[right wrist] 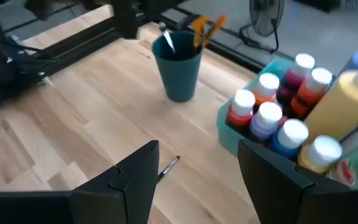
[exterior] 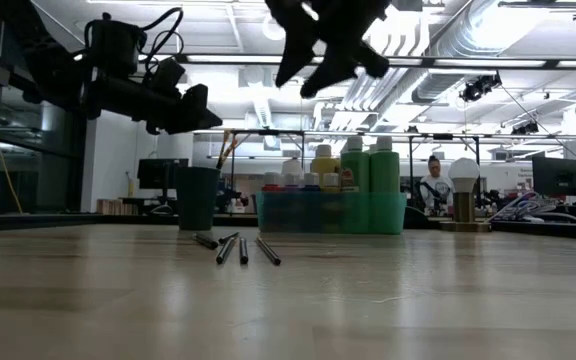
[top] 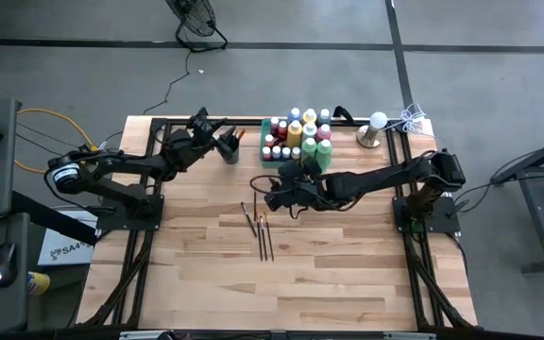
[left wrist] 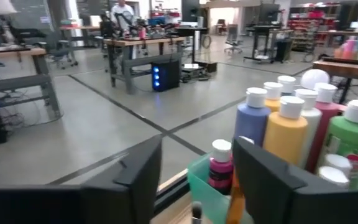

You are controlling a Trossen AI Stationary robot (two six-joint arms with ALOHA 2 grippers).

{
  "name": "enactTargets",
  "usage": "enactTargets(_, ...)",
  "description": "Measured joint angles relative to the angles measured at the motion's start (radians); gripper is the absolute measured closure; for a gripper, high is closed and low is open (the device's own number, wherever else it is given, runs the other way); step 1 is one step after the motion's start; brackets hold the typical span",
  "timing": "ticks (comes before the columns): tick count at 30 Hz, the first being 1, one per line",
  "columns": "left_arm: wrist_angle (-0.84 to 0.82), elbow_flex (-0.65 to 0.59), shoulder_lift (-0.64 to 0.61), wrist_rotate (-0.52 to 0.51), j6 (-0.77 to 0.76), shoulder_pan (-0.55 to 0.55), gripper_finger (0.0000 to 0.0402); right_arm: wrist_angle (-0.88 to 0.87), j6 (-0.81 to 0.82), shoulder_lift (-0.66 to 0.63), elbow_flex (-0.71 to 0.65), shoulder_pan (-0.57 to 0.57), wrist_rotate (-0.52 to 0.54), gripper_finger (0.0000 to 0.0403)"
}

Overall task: Pick & Place Paint Supplies
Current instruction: Put the silver black paint brush into the blue cup

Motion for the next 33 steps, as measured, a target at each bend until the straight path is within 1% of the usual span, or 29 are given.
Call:
enactTargets(3,-0.001,0.000,-0.015,0.013,0.001,0.000,0.0169,0.041,0.043,0.000,-0.041,-0.010,-0.021,0.0190)
enactTargets(6,-0.016,0.000,-0.043,0.015,0.003,0.000,0.0147,0.074,0.111,0.000,-0.072,-0.030,-0.105,0.0190)
enactTargets(9,-0.061,0.000,-0.087,0.015,0.003,0.000,0.0143,0.087,0.136,0.000,-0.073,-0.056,-0.208,0.0195)
enactTargets(13,-0.138,0.000,-0.163,0.015,0.021,0.000,0.0142,0.153,0.108,0.000,-0.073,-0.072,-0.263,0.0204)
enactTargets(16,-0.204,0.001,-0.222,0.015,0.026,0.000,0.0142,0.213,0.064,0.001,-0.072,-0.078,-0.328,0.0210)
enactTargets(18,-0.232,0.001,-0.257,0.015,0.027,0.000,0.0142,0.236,0.047,0.030,-0.055,-0.078,-0.353,0.0214)
enactTargets(22,-0.284,0.001,-0.313,0.046,0.038,0.000,0.0142,0.161,0.042,0.129,0.022,-0.082,-0.372,0.0217)
enactTargets(24,-0.310,0.001,-0.328,0.073,0.051,0.000,0.0142,0.084,0.039,0.175,0.063,-0.088,-0.383,0.0217)
enactTargets(27,-0.347,0.001,-0.344,0.099,0.058,-0.001,0.0142,-0.007,0.069,0.208,0.087,-0.103,-0.378,0.0218)
enactTargets(30,-0.364,0.001,-0.359,0.099,0.072,0.000,0.0142,-0.106,0.115,0.209,0.087,-0.112,-0.335,0.0218)
enactTargets(33,-0.374,0.001,-0.366,0.101,0.081,0.000,0.0142,-0.278,0.170,0.189,0.087,-0.103,-0.240,0.0218)
